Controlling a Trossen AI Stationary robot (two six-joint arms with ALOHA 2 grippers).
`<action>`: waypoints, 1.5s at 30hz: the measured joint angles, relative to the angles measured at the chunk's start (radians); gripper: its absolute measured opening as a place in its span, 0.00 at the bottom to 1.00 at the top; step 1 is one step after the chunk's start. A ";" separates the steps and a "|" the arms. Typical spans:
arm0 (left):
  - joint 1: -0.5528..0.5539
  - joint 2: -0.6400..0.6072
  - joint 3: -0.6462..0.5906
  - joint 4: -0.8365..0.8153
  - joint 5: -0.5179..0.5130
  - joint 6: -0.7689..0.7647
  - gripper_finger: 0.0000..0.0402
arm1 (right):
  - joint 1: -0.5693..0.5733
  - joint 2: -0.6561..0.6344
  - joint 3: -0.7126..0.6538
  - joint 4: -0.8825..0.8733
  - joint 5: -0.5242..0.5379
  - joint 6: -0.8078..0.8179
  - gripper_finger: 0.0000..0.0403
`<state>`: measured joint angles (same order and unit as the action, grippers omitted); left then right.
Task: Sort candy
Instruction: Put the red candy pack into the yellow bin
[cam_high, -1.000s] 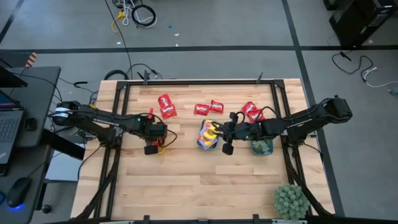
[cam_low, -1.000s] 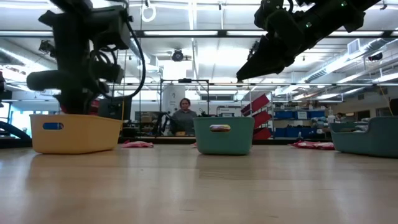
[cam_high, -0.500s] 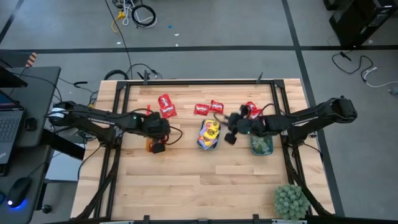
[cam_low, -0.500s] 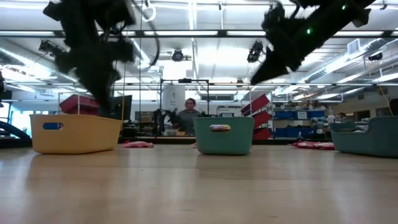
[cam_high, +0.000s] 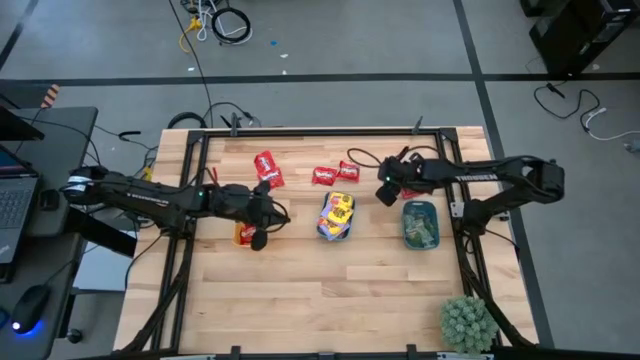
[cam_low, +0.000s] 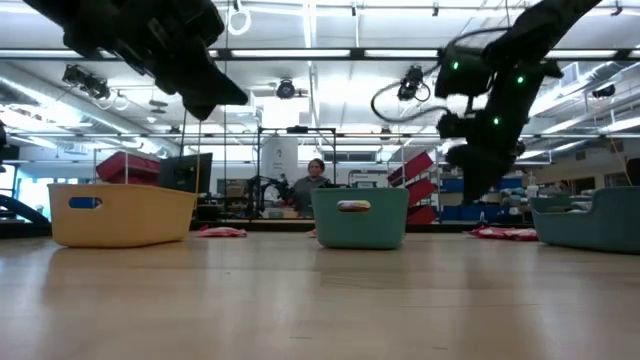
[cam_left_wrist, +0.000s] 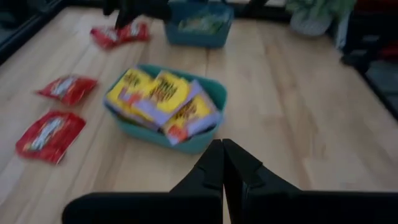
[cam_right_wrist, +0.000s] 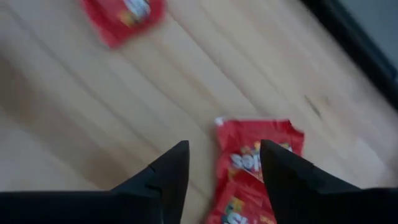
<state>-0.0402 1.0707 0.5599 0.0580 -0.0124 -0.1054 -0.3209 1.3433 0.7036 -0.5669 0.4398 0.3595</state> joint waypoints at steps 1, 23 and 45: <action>0.000 0.000 -0.005 0.017 0.008 0.000 0.00 | -0.020 0.012 0.000 -0.005 -0.020 -0.003 0.47; 0.001 0.000 -0.012 0.194 0.067 0.104 0.00 | -0.177 0.244 0.005 0.067 -0.098 -0.127 0.29; 0.064 0.018 -0.366 1.090 0.101 -0.062 0.04 | 0.139 -0.155 -0.002 0.476 -0.260 -0.118 0.00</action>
<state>0.0242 1.0882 0.1941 1.1480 0.0886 -0.1673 -0.1815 1.1887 0.7021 -0.0913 0.1797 0.2418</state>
